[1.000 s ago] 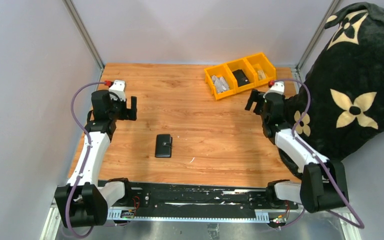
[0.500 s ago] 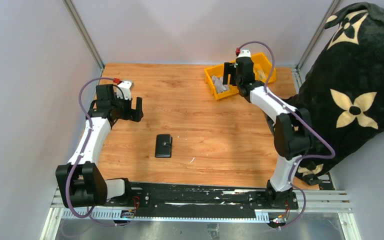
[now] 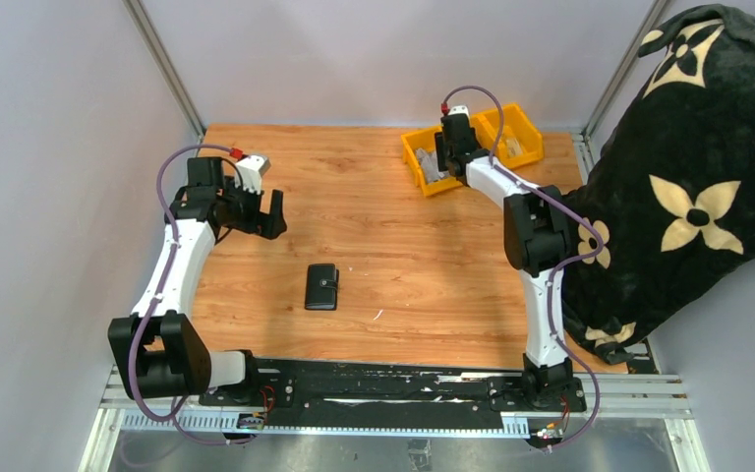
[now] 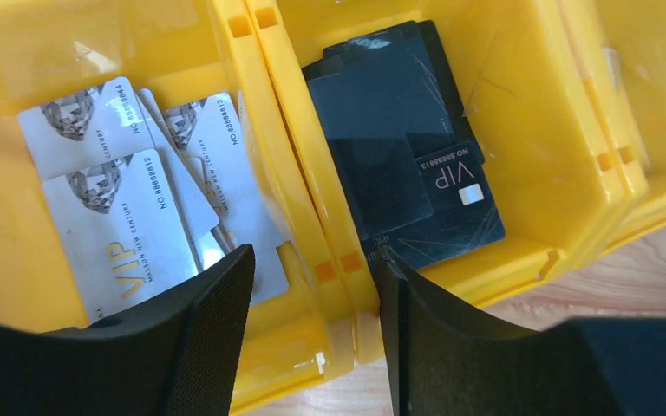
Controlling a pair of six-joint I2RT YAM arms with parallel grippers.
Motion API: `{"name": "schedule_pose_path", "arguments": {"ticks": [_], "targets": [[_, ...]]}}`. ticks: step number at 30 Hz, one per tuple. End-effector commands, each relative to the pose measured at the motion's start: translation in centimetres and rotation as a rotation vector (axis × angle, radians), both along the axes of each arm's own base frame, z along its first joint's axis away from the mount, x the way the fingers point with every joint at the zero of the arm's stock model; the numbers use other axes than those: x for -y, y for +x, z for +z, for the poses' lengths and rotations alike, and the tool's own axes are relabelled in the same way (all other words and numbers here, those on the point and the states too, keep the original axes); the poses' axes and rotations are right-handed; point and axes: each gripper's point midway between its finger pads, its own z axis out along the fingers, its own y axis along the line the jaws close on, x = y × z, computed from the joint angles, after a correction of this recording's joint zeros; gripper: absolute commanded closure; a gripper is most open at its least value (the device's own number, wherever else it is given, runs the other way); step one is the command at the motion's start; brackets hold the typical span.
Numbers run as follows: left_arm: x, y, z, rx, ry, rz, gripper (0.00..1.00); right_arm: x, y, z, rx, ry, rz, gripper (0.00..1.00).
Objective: Take the credit cards out of the card holder
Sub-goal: Move the storage box to the center of the board.
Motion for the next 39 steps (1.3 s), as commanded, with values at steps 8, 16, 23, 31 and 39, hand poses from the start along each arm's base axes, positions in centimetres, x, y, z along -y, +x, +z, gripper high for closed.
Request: {"name": "schedule_pose_path", "arguments": {"ticks": [8, 16, 23, 31, 39], "targets": [[1.0, -0.7, 0.2, -0.036, -0.040, -0.034, 0.00, -0.1, 0.5, -0.6, -0.016, -0.009, -0.011, 0.65], [-0.7, 0.0, 0.3, -0.031, 0.038, 0.039, 0.00, -8.0, -0.9, -0.4, -0.017, 0.065, 0.136, 0.84], [-0.7, -0.6, 0.4, -0.040, 0.048, 0.024, 0.00, -14.6, -3.5, -0.2, -0.014, 0.034, 0.217, 0.92], [-0.8, -0.9, 0.5, -0.036, 0.064, 0.017, 0.00, -17.4, -9.6, -0.1, -0.049, 0.099, -0.052, 1.00], [-0.9, -1.6, 1.1, -0.044, 0.088, -0.011, 0.00, -18.8, -13.5, -0.2, -0.014, 0.075, -0.190, 1.00]]}}
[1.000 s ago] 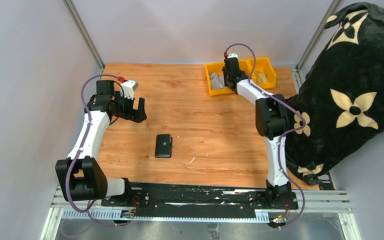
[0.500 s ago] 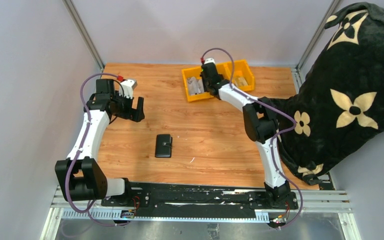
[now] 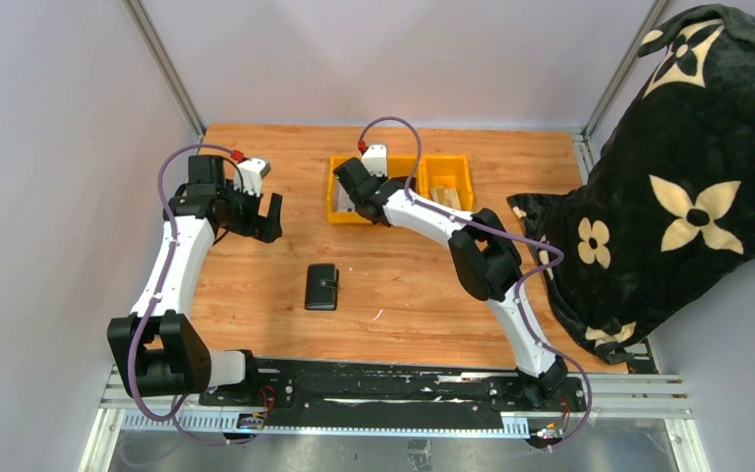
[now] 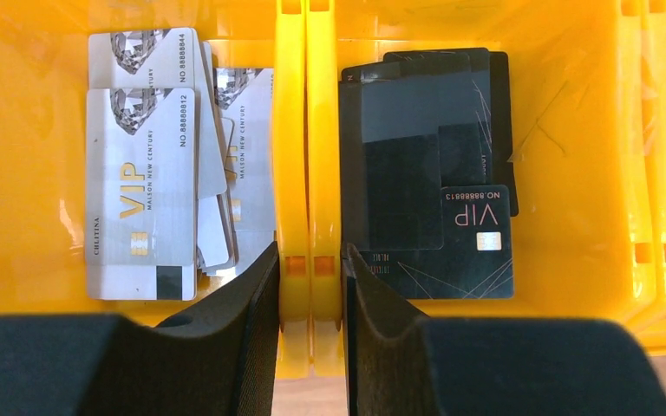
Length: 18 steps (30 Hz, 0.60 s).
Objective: Take the credit cards out of the card holder
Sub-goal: Move the storage box to the center of the board.
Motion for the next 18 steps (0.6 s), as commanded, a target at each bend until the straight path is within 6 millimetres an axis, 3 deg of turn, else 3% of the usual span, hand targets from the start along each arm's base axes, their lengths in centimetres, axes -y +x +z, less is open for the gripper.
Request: {"name": "schedule_pose_path", "arguments": {"ticks": [1, 5, 6, 9, 12, 16, 18], "targets": [[0.0, -0.6, 1.5, 0.028, 0.029, -0.035, 0.00, 2.3, -2.2, 1.0, 0.020, -0.045, -0.177, 1.00], [0.0, -1.6, 1.0, 0.025, 0.048, -0.079, 0.00, 3.1, -3.2, 0.5, 0.027, -0.037, -0.176, 1.00], [0.0, -1.8, 0.9, 0.022, 0.052, -0.087, 0.00, 3.2, -3.3, 0.7, 0.035, -0.029, -0.168, 0.94], [-0.2, -2.1, 0.8, 0.004, 0.066, -0.095, 0.00, 3.1, -3.6, 1.9, 0.061, -0.011, -0.122, 0.56], [-0.3, -2.3, 1.0, -0.010, 0.076, -0.095, 0.00, 2.7, -4.3, 3.8, 0.085, 0.012, -0.076, 0.31], [-0.7, -2.3, 1.5, -0.012, 0.093, -0.079, 0.00, 1.5, -7.0, 6.0, 0.102, 0.033, 0.000, 0.19], [-0.8, -2.4, 1.8, -0.009, 0.097, -0.070, 0.00, 0.0, -9.3, 5.7, 0.074, 0.075, 0.084, 0.15]]}}
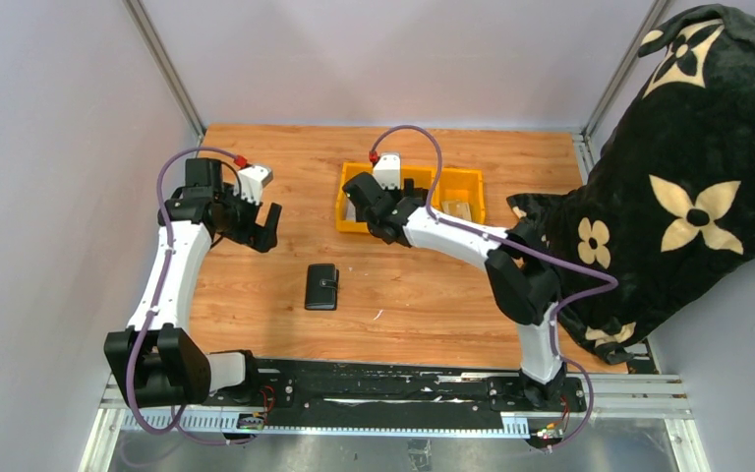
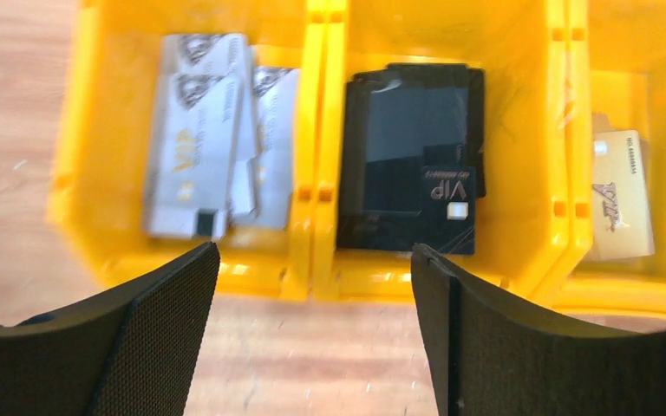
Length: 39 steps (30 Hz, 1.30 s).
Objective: Take the credit cards out of the card holder
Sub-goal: Pick up the card holder from the center of the board.
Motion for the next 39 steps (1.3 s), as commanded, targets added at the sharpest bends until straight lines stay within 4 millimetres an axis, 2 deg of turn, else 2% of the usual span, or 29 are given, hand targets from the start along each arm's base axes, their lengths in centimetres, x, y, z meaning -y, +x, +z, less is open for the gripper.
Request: {"name": "schedule_pose_path", "arguments": {"ticks": [1, 6, 8, 11, 16, 20, 25, 31, 34, 38, 39], "targets": [[-0.4, -0.1, 1.3, 0.011, 0.024, 0.012, 0.00, -3.9, -4.4, 2.8, 0.022, 0.097, 0.174, 0.14], [-1.9, 0.5, 1.4, 0.002, 0.063, 0.087, 0.00, -11.2, -12.1, 1.2, -0.098, 0.191, 0.494, 0.12], [-2.7, 0.9, 1.4, -0.008, 0.072, 0.131, 0.00, -13.3, -14.2, 0.3, -0.124, 0.157, 0.580, 0.12], [-3.0, 1.1, 2.1, 0.001, 0.064, 0.159, 0.00, -15.2, -15.7, -1.0, -0.156, 0.082, 0.636, 0.11], [-2.8, 1.2, 3.9, 0.058, 0.042, 0.160, 0.00, -17.0, -16.2, -3.1, -0.176, -0.020, 0.634, 0.10], [-2.7, 1.4, 4.5, 0.072, 0.021, 0.171, 0.00, -16.8, -16.2, -5.3, -0.190, -0.093, 0.624, 0.09], [-2.6, 1.5, 4.8, 0.066, -0.007, 0.178, 0.00, -14.6, -16.1, -7.3, -0.204, -0.219, 0.559, 0.08], [-2.1, 1.6, 4.8, 0.061, -0.033, 0.171, 0.00, -12.0, -17.3, -8.1, -0.227, -0.275, 0.534, 0.07], [-2.0, 1.7, 5.0, 0.062, -0.045, 0.175, 0.00, -11.1, -18.2, -9.0, -0.269, -0.279, 0.545, 0.07], [-1.8, 1.6, 5.3, 0.066, -0.053, 0.173, 0.00, -10.3, -19.5, -9.7, -0.329, -0.257, 0.557, 0.07], [-1.7, 1.5, 5.3, 0.067, -0.055, 0.171, 0.00, -10.6, -19.7, -9.7, -0.326, -0.236, 0.574, 0.07]]}}
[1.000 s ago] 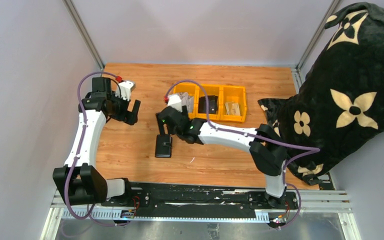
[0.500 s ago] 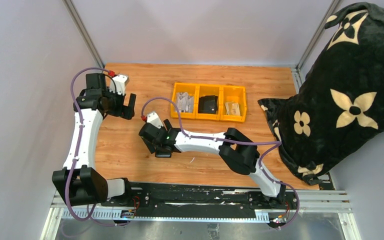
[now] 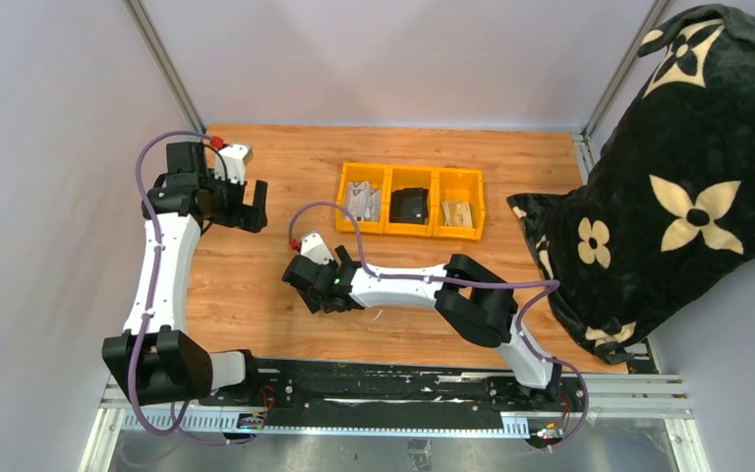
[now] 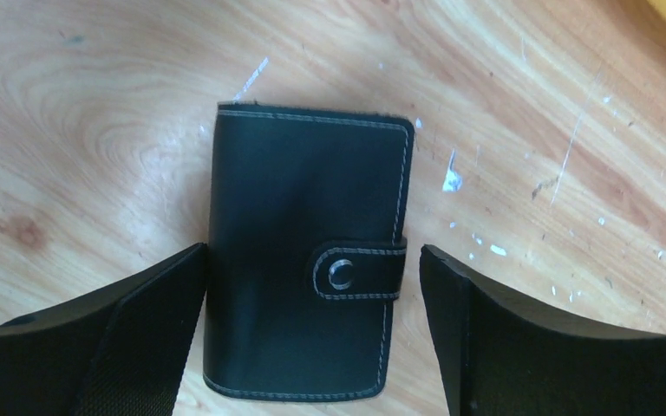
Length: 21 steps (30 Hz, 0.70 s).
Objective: Take the credit cards out of the card holder
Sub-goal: Pick up the card holder from the center of the board.
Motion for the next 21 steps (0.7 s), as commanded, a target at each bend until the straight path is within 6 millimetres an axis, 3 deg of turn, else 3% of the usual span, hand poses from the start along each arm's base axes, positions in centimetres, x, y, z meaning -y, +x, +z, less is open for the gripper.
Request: {"name": "schedule_pose_path", "arguments": {"ticks": [1, 5, 14, 17, 21], "targets": [[0.3, -0.3, 1.0, 0.013, -0.030, 0.000, 0.00, 2.1, -2.5, -1.4, -0.078, -0.055, 0.043, 0.06], [0.6, -0.7, 0.6, 0.003, -0.040, -0.005, 0.00, 0.3, -3.1, -1.0, -0.098, 0.004, 0.141, 0.06], [1.0, -1.0, 1.2, 0.023, -0.058, -0.017, 0.00, 1.4, -3.1, -2.3, -0.164, -0.004, 0.107, 0.07], [1.4, -0.6, 0.9, 0.010, -0.085, -0.020, 0.00, 2.0, -3.1, -2.4, -0.161, 0.005, 0.089, 0.12], [1.9, 0.1, 0.6, -0.022, -0.143, 0.012, 0.00, 2.3, -2.3, -1.0, -0.104, 0.049, 0.062, 0.27]]}}
